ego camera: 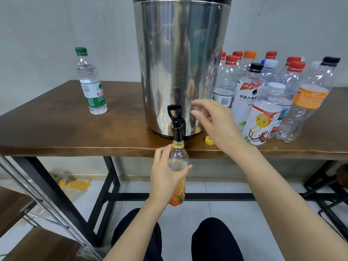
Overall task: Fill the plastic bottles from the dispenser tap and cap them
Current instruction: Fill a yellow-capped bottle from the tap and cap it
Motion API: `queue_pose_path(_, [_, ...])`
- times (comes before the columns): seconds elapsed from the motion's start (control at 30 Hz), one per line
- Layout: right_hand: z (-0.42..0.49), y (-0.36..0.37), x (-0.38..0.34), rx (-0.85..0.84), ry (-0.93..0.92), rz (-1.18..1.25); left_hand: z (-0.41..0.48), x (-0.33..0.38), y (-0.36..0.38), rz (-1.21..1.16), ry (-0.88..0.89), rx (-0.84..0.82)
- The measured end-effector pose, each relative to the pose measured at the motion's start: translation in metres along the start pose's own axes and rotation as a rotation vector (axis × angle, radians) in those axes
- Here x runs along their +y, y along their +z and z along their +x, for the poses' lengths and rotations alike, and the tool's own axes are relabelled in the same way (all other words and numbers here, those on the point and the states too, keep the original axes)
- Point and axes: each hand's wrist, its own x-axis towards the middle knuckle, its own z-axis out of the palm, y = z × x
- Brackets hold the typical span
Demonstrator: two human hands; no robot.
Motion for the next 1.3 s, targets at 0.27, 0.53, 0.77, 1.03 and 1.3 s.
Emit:
queue_pose_path(0.27, [0.032, -0.006, -0.047, -0.236, -0.118, -0.189, 0.001, -0.001, -0.002, 0.012, 0.019, 0.007])
queue_pose_path(0.53, [0.013, 0.017, -0.037, 0.084, -0.252, -0.204, 0.002, -0.002, -0.003, 0.006, 0.024, 0.012])
queue_pose_path(0.77, [-0.037, 0.037, -0.020, 0.317, -0.392, -0.179, 0.002, -0.001, -0.002, -0.005, 0.037, 0.028])
queue_pose_path(1.03, [-0.041, 0.049, -0.033, 0.342, -0.069, -0.082, 0.001, 0.000, -0.004, -0.060, 0.032, 0.017])
queue_pose_path(1.3, [-0.030, 0.026, 0.002, 0.157, -0.061, 0.161, 0.001, -0.003, -0.002, -0.047, 0.055, 0.037])
